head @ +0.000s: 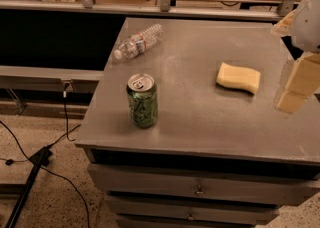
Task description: Move sponge near water bottle
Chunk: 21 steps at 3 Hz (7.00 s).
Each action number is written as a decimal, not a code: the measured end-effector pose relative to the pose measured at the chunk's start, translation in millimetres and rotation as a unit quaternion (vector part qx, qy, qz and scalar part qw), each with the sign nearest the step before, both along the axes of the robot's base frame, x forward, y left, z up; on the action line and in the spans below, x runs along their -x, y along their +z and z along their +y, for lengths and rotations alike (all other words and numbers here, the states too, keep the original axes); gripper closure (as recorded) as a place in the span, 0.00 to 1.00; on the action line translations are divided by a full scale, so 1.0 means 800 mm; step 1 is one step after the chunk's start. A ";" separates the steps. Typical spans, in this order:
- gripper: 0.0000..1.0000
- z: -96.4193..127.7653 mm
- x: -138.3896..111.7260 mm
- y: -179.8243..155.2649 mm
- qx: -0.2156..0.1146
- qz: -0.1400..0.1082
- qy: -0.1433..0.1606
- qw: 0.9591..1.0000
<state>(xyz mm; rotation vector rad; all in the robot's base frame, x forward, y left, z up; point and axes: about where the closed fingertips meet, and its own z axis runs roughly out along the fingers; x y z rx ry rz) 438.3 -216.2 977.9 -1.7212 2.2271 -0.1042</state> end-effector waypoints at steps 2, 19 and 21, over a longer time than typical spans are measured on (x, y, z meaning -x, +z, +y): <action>0.00 -0.007 -0.020 -0.004 0.002 0.000 -0.001 1.000; 1.00 -0.017 -0.212 -0.144 -0.051 0.071 -0.007 0.996; 1.00 -0.008 -0.231 -0.108 -0.081 0.037 0.006 0.996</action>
Offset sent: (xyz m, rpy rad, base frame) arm 0.0359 -0.0152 -0.0118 -0.0125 0.0206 -0.0063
